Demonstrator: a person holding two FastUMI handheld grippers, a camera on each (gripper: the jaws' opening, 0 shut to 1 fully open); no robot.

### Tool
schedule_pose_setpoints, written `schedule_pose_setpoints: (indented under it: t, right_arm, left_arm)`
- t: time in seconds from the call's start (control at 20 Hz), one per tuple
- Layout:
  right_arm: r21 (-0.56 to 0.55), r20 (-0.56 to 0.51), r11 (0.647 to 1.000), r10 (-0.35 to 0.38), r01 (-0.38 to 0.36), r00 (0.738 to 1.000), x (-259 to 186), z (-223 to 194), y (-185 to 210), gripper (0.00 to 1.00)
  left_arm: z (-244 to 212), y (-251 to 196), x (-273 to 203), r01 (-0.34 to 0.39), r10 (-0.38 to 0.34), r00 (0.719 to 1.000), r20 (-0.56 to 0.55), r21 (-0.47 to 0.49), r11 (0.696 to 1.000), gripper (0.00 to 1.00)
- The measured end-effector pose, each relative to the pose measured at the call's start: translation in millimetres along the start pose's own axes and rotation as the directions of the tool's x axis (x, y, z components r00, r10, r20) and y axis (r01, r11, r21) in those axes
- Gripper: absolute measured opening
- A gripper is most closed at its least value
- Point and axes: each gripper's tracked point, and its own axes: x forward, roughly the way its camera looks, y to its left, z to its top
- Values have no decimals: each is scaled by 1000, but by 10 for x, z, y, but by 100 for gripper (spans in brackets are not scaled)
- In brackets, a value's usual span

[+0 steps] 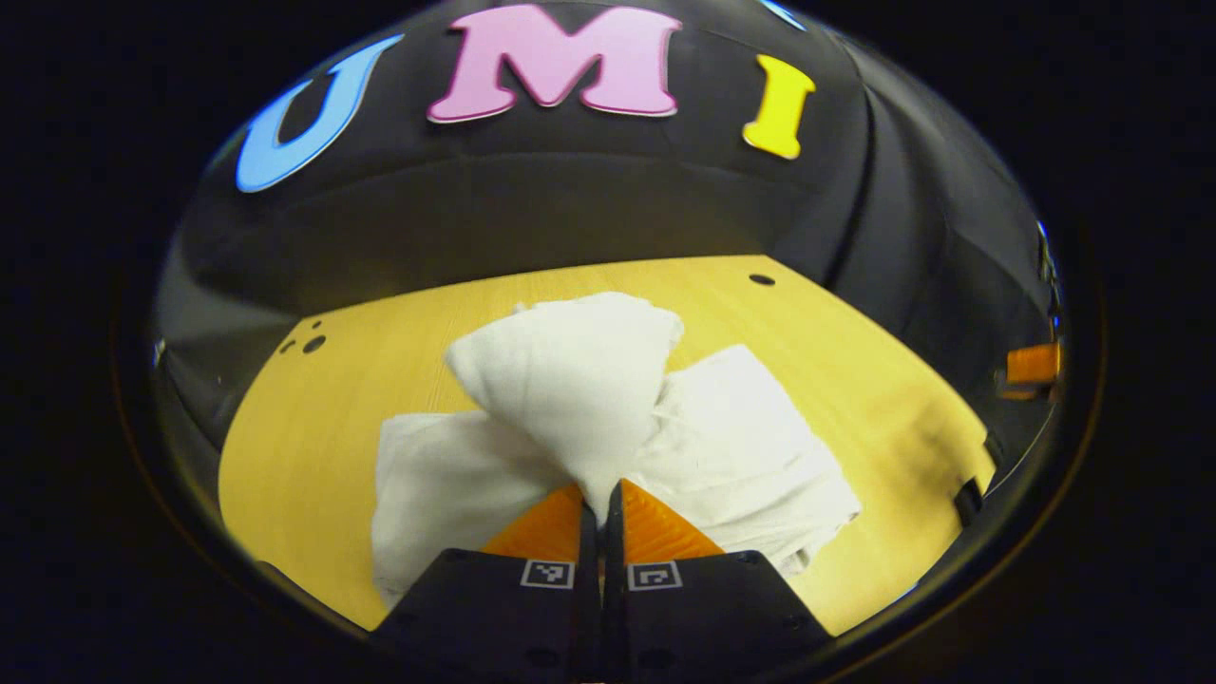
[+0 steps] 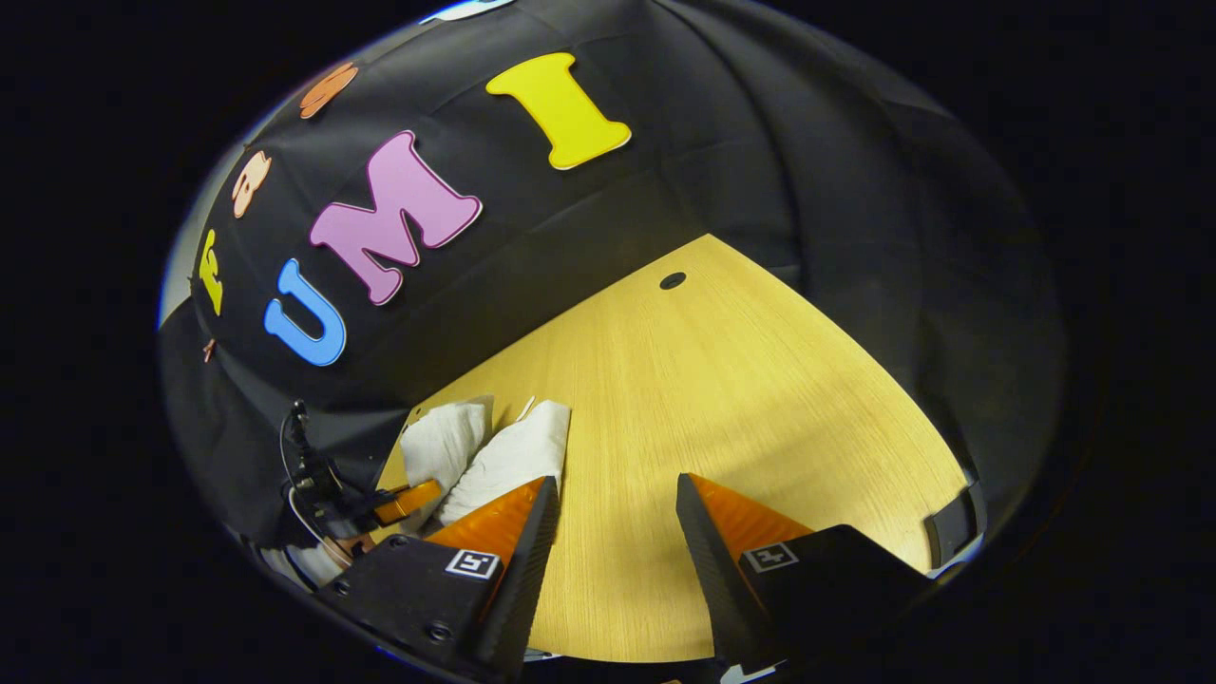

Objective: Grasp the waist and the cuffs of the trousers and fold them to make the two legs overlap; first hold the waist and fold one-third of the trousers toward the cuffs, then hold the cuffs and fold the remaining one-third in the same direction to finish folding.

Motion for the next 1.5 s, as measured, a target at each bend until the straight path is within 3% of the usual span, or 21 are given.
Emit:
schedule_pose_setpoints:
  t: [0.1,0.25,0.35,0.5,0.55,0.6,0.65,0.7,1.0,1.5]
  right_arm:
    - [5,11,1000,2,-2,1000,-30,22,-40,78]
    - [23,6,1000,-1,1,1000,-12,20,-93,77]
    - [33,5,999,2,-2,1000,14,22,-90,78]
    - [33,3,999,13,-13,1000,54,25,-23,78]
    - [33,2,999,18,-18,1000,63,20,0,78]
    - [35,6,999,25,-25,1000,72,29,49,78]
    - [37,11,999,30,-30,1000,81,44,93,78]
    - [37,16,999,33,-33,999,92,49,144,77]
    - [-17,66,999,44,-43,997,61,95,540,78]
    - [-127,239,992,55,-25,970,-333,273,1508,78]
  left_arm:
    - [-40,-65,3,-14,15,1000,-2,76,997,7]
    - [-64,-226,-52,29,-28,1000,-7,90,996,13]
    - [-42,-347,-117,79,-80,997,11,88,993,26]
    - [-16,-446,-211,122,-123,992,17,53,991,57]
    - [-7,-470,-252,133,-133,991,18,31,991,61]
    - [22,-475,-292,139,-139,990,22,9,990,71]
    - [57,-480,-336,142,-142,989,29,-15,990,71]
    - [96,-465,-379,147,-146,989,37,-43,988,80]
    - [347,-326,-771,186,-170,980,103,-170,968,88]
    - [566,208,-1592,240,-185,958,219,-262,935,89]
